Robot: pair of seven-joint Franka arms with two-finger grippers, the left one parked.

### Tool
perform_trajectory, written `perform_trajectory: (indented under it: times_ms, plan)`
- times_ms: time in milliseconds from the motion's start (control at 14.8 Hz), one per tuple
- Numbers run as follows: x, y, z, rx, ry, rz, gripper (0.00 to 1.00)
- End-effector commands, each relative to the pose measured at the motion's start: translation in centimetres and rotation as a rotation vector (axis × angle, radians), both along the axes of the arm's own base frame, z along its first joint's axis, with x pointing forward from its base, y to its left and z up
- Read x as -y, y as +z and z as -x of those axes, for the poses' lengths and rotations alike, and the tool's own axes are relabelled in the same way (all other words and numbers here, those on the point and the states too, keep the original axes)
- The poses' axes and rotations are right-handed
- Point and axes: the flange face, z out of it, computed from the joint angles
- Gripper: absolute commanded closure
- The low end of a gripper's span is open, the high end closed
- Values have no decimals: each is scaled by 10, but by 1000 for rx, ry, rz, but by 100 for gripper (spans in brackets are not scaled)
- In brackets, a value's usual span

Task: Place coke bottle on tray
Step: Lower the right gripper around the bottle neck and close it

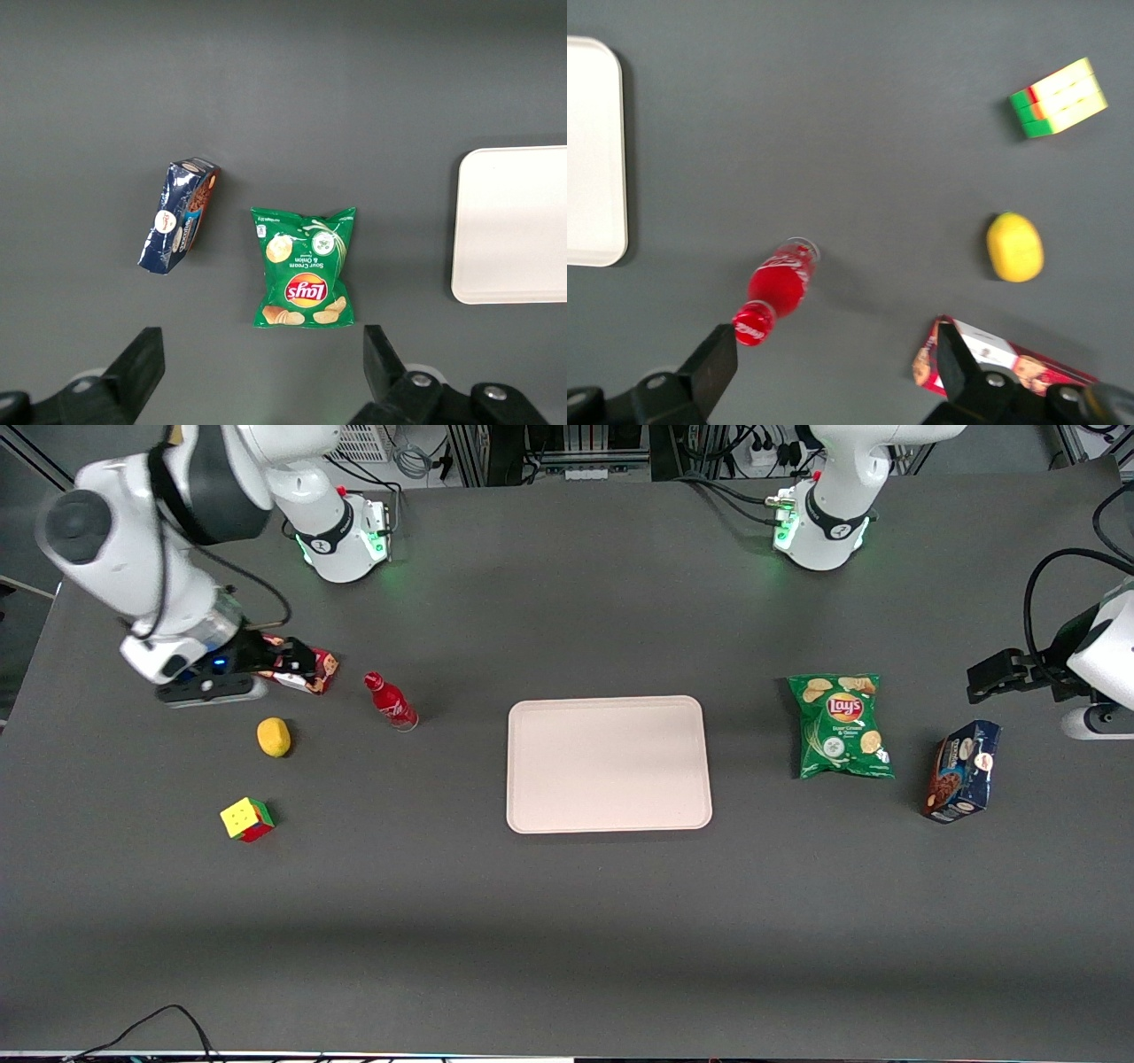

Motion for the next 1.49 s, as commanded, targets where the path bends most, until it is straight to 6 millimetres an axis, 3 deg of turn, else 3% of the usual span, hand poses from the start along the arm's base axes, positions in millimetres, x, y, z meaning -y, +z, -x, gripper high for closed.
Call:
perform_trajectory:
  times_ms: [0, 136, 339, 814, 1085, 1424]
  plan:
    - [-25, -37, 32, 45, 5, 4, 0]
    - [-43, -59, 43, 54, 14, 12, 0]
    - [-48, -85, 44, 61, 14, 5, 0]
    - [-66, -119, 45, 42, 43, -2, 0]
    - [-73, -124, 46, 39, 51, -4, 0]
    - [-71, -123, 49, 18, 51, 6, 13]
